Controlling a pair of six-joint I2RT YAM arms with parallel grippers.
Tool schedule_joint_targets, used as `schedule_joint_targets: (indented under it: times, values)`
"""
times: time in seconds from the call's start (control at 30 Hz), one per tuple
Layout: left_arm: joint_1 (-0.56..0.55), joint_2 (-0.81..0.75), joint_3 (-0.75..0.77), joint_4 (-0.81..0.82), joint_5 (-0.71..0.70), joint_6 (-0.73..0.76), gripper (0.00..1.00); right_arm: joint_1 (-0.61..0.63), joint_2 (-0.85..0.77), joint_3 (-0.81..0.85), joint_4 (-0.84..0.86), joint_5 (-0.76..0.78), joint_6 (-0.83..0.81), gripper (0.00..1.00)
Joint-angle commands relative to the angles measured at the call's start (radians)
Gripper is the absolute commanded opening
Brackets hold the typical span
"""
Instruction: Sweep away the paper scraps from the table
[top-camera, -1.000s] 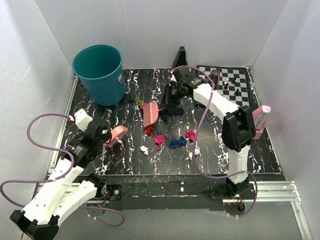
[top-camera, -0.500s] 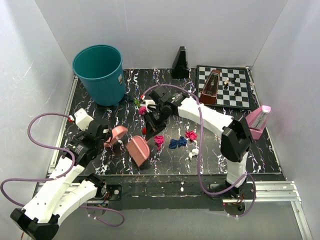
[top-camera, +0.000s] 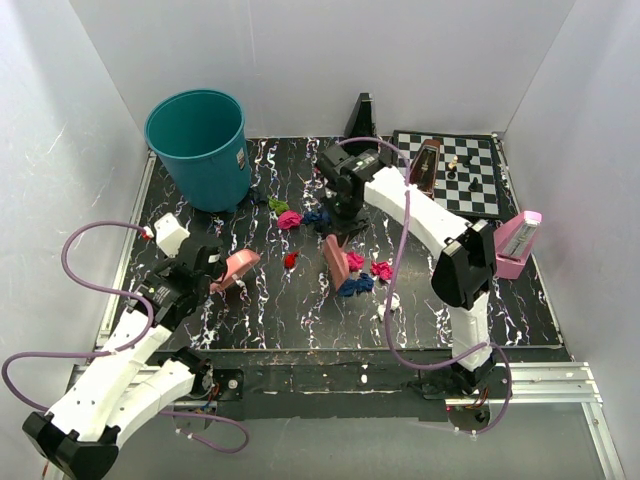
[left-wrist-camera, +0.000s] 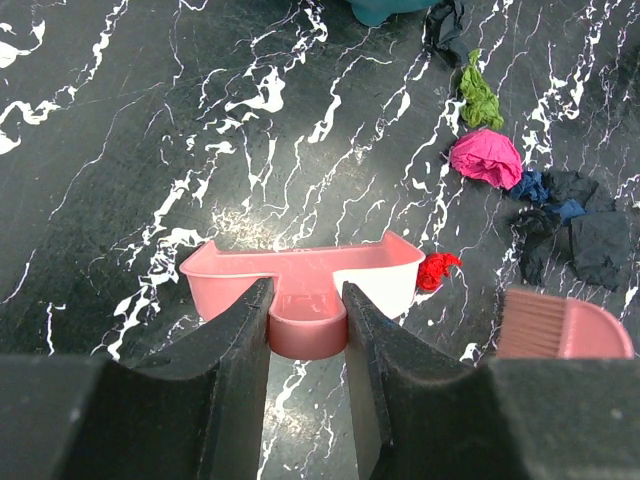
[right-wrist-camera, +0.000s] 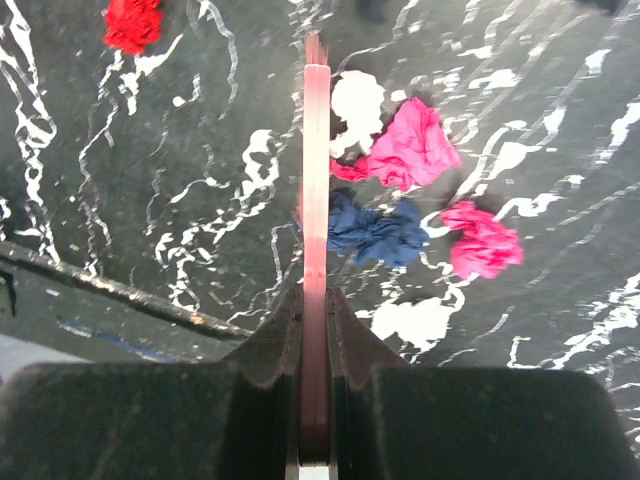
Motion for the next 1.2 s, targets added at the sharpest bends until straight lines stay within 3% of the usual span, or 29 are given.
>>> schedule_joint_targets:
  times: [0.0, 0.17, 0.3, 0.43, 0.6, 0.83, 1.03, 1.17]
  values:
    - [-0.002, 0.018, 0.010, 0.022, 0.014, 0.012, 0.26, -0.028, -0.089, 0.032, -0.004, 0.028, -0.062, 0.01]
    - [-0.004, 0.003, 0.036, 0.011, -0.028, 0.035, 0.27, -0.031, -0.130, 0.006, 0.169, -0.349, -0.056, 0.01]
    - [-0.004, -0.014, 0.037, 0.012, -0.038, 0.044, 0.27, -0.030, -0.039, 0.043, 0.243, -0.524, -0.011, 0.01]
    - [-0.004, -0.020, 0.034, 0.006, -0.043, 0.047, 0.27, -0.022, 0.088, 0.142, 0.217, -0.500, 0.024, 0.01]
    - [-0.004, -0.022, 0.031, 0.002, -0.041, 0.049, 0.27, -0.019, 0.212, 0.290, 0.059, -0.194, 0.064, 0.01]
    - [-0.004, 0.000, 0.019, 0.044, 0.004, 0.076, 0.28, -0.076, 0.073, 0.196, -0.019, 0.244, 0.101, 0.01]
    - [-0.019, 0.049, 0.005, 0.150, 0.064, 0.111, 0.24, -0.145, -0.264, -0.119, 0.264, 0.085, 0.082, 0.01]
    - [-0.053, 0.078, 0.004, 0.241, 0.057, 0.139, 0.23, -0.183, -0.419, -0.279, 0.353, -0.040, 0.101, 0.01]
